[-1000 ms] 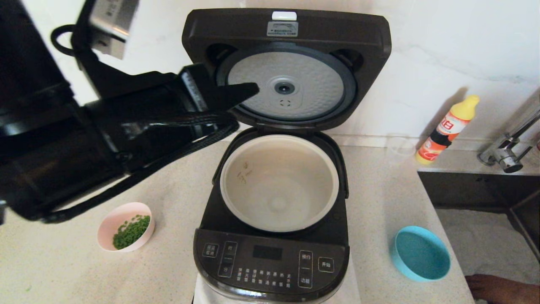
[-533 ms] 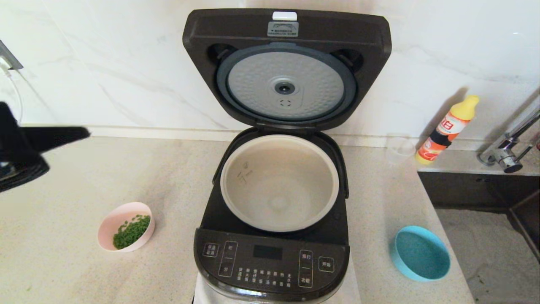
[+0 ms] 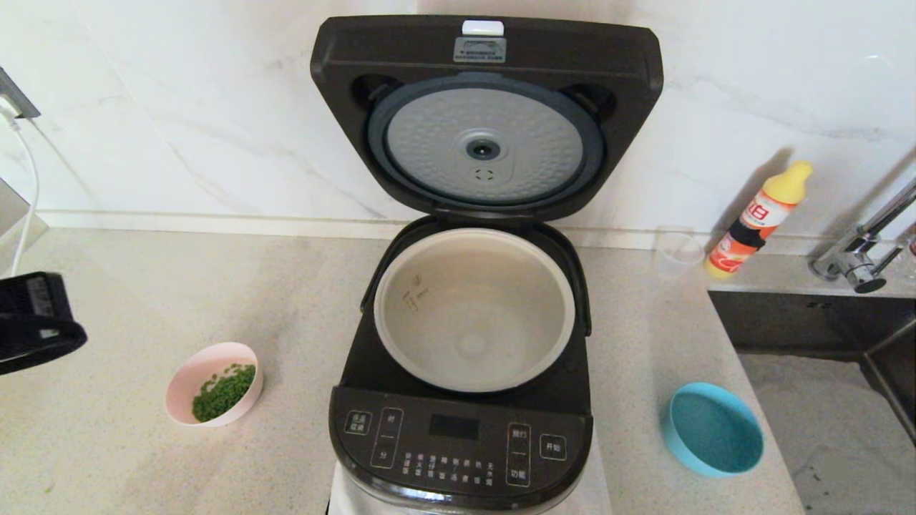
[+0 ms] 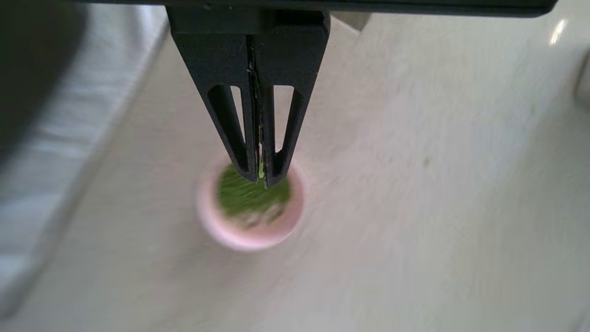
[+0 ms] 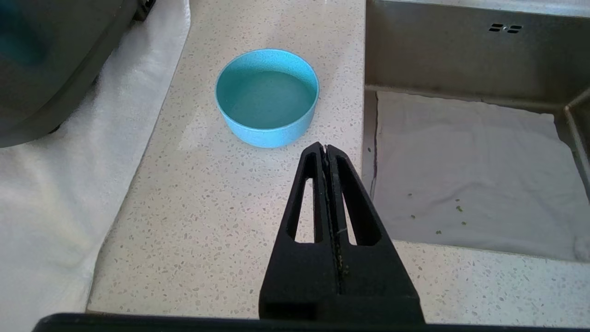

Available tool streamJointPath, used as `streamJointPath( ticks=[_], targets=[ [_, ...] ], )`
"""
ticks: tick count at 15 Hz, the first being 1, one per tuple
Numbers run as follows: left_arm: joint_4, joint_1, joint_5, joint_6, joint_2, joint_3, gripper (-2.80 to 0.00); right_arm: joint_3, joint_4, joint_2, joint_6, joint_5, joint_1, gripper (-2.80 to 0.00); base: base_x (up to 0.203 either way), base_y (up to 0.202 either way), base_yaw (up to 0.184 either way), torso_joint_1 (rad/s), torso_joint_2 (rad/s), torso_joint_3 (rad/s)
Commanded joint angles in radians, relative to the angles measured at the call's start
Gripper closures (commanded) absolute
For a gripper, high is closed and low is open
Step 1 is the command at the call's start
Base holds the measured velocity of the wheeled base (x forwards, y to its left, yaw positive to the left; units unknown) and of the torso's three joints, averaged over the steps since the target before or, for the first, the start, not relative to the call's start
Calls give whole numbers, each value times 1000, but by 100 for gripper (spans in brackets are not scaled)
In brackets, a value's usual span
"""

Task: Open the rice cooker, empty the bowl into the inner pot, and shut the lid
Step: Pick up the bowl on the table

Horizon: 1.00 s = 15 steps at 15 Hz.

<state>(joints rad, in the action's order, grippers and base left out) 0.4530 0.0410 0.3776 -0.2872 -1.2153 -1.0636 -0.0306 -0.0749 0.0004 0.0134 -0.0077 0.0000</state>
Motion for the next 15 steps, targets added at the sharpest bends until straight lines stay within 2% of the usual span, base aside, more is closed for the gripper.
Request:
streamJointPath(
  ticks=[1, 4, 7, 12, 15],
  targets=[
    [-3, -116, -77, -4, -194, -12, 0, 0, 0, 0, 0, 0, 0, 0, 0, 0, 0, 0, 0, 0],
    [-7, -315, -230, -3, -334, -34, 0, 0, 0, 1, 0, 0, 0, 0, 0, 0, 0, 0, 0, 0],
    [1, -434, -376, 37, -395, -30, 0, 0, 0, 0, 0, 0, 0, 0, 0, 0, 0, 0, 0, 0],
    [-9, -461, -510, 46, -429, 34, 0, 0, 0, 0, 0, 0, 0, 0, 0, 0, 0, 0, 0, 0],
    [-43, -460, -528, 46, -451, 37, 0, 0, 0, 1, 0, 0, 0, 0, 0, 0, 0, 0, 0, 0]
  ],
)
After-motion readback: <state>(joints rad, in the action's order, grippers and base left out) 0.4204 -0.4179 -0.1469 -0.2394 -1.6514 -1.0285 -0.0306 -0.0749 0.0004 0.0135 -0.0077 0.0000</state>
